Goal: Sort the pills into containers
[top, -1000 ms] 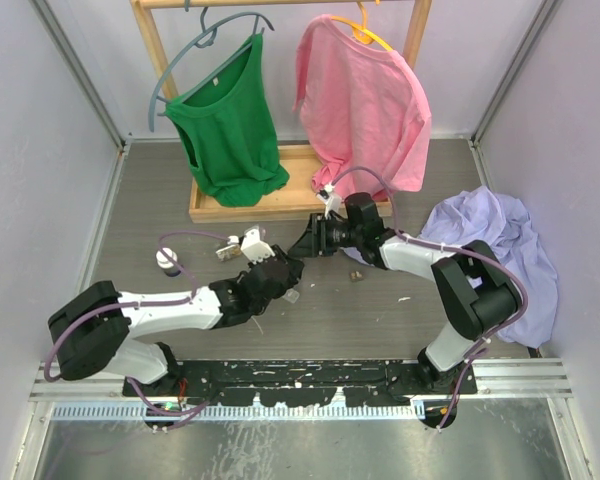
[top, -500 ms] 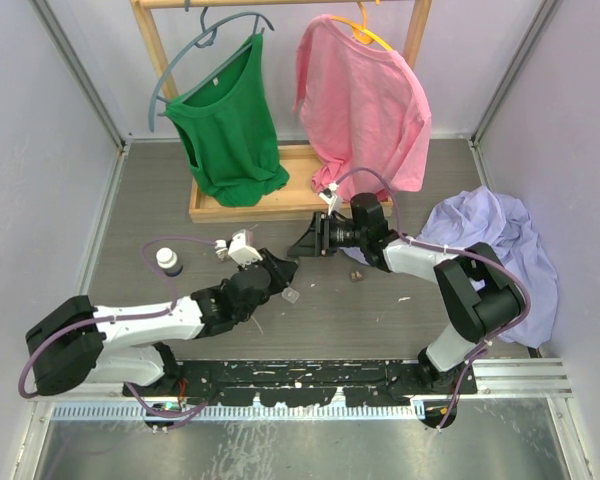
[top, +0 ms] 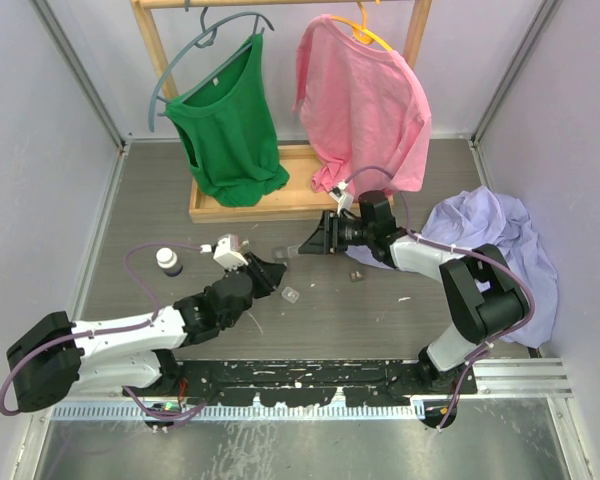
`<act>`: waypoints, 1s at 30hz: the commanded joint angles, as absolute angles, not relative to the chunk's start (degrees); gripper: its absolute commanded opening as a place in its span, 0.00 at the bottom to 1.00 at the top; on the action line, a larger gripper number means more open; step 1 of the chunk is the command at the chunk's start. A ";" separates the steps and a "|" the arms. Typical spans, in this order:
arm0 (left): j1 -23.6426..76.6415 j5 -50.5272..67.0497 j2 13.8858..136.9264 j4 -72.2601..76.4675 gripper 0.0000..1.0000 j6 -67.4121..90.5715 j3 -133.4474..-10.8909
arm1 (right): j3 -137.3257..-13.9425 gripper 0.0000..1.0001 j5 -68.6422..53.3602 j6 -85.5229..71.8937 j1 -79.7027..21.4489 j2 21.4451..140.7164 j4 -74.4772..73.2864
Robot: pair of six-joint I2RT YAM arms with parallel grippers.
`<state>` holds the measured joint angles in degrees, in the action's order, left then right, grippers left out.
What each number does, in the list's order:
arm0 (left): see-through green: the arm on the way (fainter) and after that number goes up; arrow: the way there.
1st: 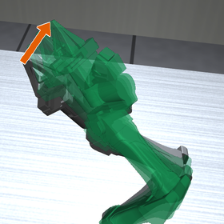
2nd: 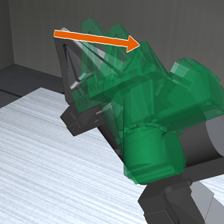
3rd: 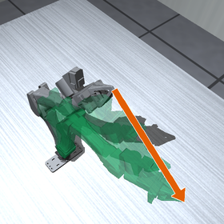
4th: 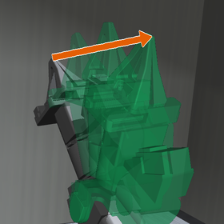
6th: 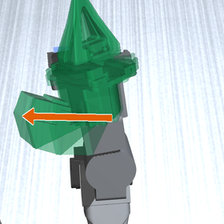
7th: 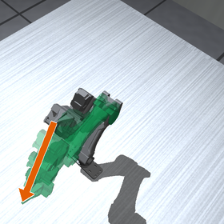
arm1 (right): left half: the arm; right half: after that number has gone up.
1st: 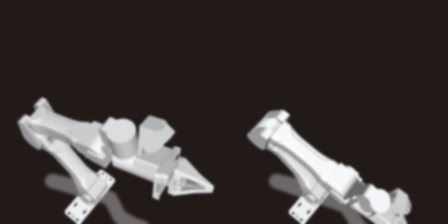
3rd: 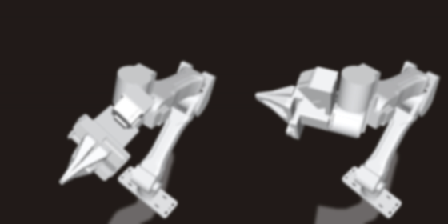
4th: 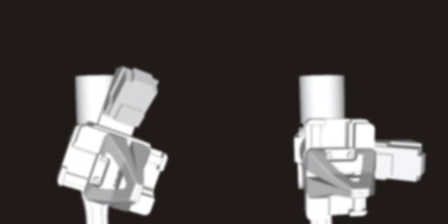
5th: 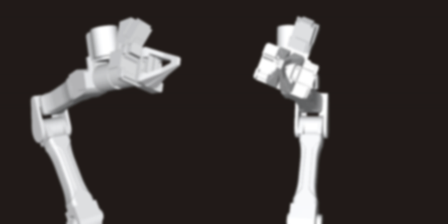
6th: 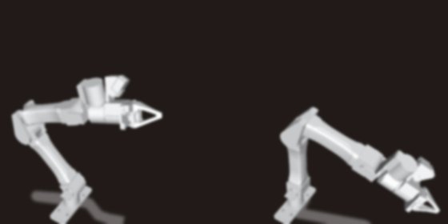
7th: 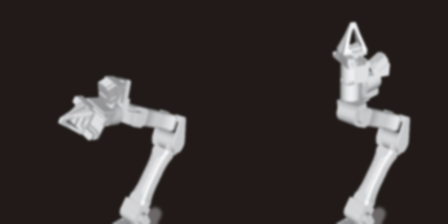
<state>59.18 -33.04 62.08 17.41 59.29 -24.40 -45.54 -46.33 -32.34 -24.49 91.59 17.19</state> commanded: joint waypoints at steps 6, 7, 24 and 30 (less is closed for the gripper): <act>58.97 -29.85 61.28 25.57 0.00 56.92 -23.12 | -48.95 0.39 -44.44 -26.99 -24.68 90.02 13.87; 58.93 -29.16 61.50 26.37 0.00 56.90 -23.05 | -49.00 0.38 -44.67 -26.94 -24.72 90.00 13.89; 58.29 -29.13 61.55 32.78 0.00 61.97 -18.65 | -50.67 0.54 -50.54 -19.00 -21.44 84.67 11.62; 57.90 -27.91 63.30 37.64 0.00 64.86 -17.25 | -51.26 0.74 -54.64 -2.70 -20.05 79.97 5.28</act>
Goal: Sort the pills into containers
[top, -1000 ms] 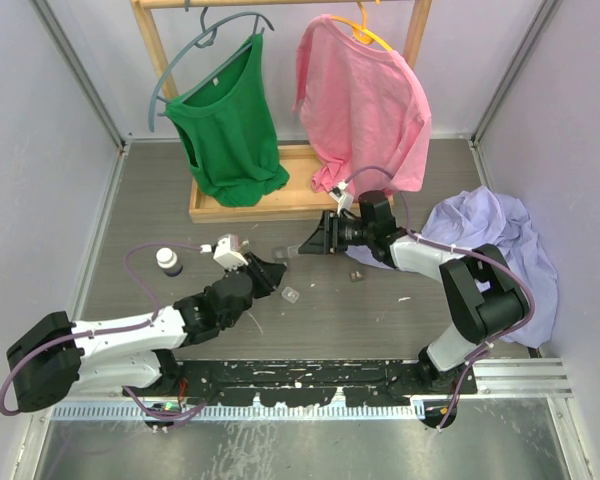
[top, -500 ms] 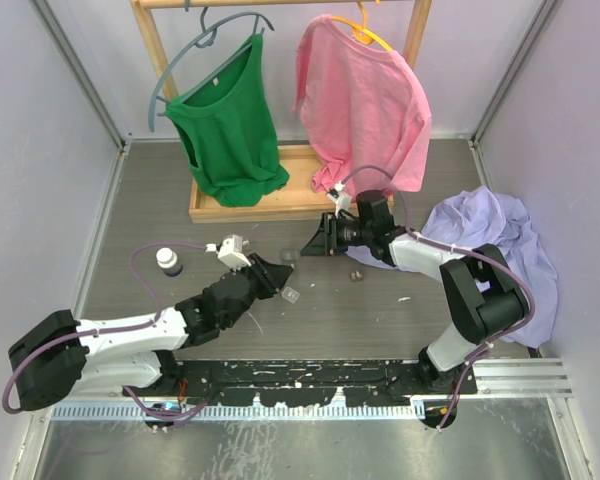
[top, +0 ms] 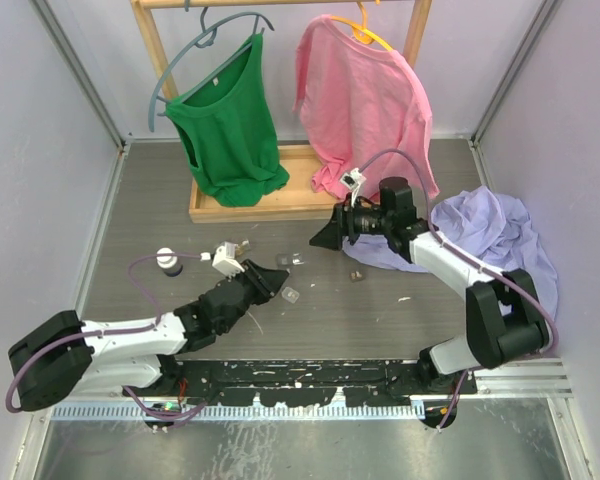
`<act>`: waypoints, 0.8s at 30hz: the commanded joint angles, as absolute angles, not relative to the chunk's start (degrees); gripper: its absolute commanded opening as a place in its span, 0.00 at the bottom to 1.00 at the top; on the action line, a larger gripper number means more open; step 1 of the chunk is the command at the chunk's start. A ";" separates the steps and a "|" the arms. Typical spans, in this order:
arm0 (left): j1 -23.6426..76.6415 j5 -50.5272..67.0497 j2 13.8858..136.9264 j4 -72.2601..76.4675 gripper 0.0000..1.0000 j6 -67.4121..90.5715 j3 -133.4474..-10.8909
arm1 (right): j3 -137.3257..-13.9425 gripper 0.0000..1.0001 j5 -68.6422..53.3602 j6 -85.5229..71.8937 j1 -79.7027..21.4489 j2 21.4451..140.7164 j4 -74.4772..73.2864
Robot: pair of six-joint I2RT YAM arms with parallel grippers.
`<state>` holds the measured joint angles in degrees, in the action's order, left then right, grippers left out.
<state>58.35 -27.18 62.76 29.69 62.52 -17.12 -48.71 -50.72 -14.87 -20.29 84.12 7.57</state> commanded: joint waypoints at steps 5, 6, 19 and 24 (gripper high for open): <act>55.85 -24.49 66.13 38.41 0.00 67.62 -18.55 | -53.21 0.75 -54.58 5.45 -18.16 80.88 -1.42; 55.56 -24.32 66.98 38.63 0.00 68.60 -18.75 | -53.69 0.75 -54.91 7.75 -18.04 81.13 -2.97; 57.80 -26.08 86.50 41.37 0.00 78.10 -28.96 | -57.07 0.74 -47.02 17.77 -16.84 81.50 -14.58; 59.61 -29.73 92.06 39.14 0.00 82.60 -31.90 | -56.45 0.74 -47.00 18.01 -15.07 80.73 -14.83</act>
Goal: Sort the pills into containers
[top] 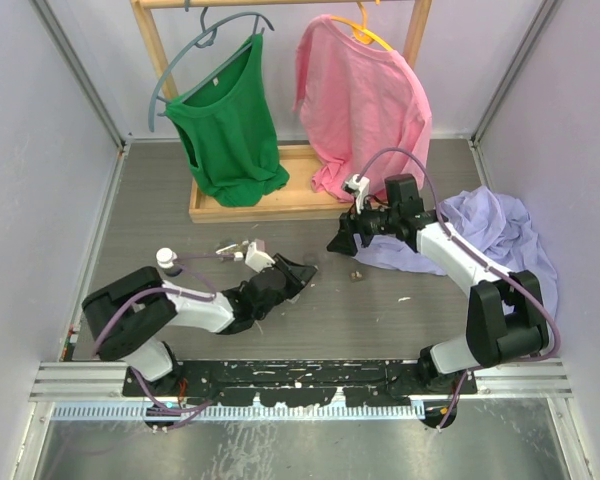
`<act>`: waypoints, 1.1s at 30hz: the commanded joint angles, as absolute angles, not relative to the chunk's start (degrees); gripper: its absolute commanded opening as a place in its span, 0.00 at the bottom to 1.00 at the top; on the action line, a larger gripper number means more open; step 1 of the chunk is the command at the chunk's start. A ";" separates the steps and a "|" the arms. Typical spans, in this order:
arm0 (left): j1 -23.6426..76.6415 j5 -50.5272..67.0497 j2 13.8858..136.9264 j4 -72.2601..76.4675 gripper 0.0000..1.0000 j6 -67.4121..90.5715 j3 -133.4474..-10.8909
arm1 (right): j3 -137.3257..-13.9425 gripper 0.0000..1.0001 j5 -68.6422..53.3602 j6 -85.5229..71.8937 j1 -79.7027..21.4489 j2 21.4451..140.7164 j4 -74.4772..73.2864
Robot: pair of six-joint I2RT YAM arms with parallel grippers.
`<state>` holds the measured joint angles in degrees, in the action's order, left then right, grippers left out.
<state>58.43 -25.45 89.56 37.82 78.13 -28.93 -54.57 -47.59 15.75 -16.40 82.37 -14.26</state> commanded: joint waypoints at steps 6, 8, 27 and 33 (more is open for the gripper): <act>60.22 -29.95 97.25 38.32 0.01 86.74 -34.06 | -56.59 0.74 -47.03 18.52 -14.41 81.37 -15.45; 60.35 -29.71 98.48 38.31 0.04 87.26 -34.63 | -56.66 0.74 -46.94 18.68 -14.41 81.62 -15.62; 63.34 -30.11 96.09 24.06 0.45 92.05 -36.37 | -57.41 0.73 -48.54 19.88 -14.30 82.63 -17.66; 64.38 -30.51 92.76 20.36 0.55 90.09 -36.39 | -57.29 0.73 -48.68 20.49 -14.33 82.87 -18.22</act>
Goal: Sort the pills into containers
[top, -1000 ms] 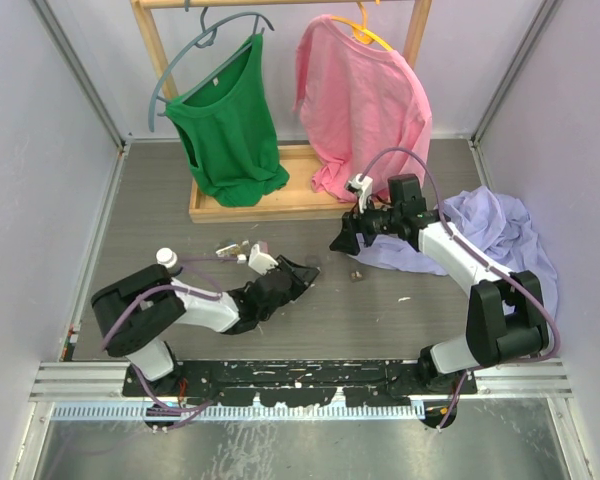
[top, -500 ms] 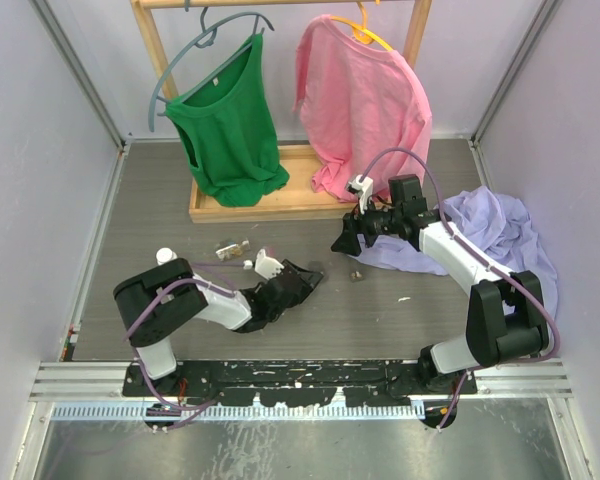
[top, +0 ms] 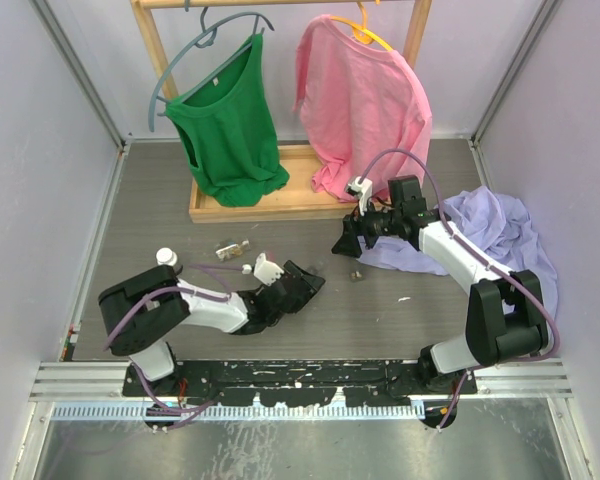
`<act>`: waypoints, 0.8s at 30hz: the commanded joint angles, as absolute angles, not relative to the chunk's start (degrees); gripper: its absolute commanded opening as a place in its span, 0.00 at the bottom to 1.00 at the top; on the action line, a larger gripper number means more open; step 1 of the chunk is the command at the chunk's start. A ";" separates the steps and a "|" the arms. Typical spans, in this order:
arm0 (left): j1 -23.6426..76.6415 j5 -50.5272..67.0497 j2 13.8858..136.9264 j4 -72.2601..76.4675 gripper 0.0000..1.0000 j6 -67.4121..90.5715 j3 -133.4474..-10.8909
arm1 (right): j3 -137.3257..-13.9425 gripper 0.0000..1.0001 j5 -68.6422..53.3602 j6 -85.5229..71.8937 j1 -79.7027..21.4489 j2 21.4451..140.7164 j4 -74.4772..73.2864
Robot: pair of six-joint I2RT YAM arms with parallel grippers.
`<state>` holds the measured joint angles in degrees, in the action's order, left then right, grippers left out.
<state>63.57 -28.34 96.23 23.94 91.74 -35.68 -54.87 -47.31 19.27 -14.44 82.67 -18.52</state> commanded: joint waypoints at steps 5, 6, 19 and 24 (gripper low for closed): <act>65.12 -29.34 88.56 17.83 0.56 84.03 -36.70 | -57.11 0.73 -48.73 20.98 -14.31 83.90 -18.71; 65.13 -28.99 87.47 17.33 0.56 82.37 -36.49 | -57.05 0.73 -48.50 21.00 -14.36 84.18 -18.72; 64.89 -29.86 62.30 0.11 0.59 51.31 -30.55 | -61.62 0.50 -37.89 24.43 -18.56 91.82 -25.76; 64.86 -31.79 54.69 -7.45 0.59 49.60 -29.32 | -61.93 0.50 -40.92 22.93 -19.70 94.42 -26.02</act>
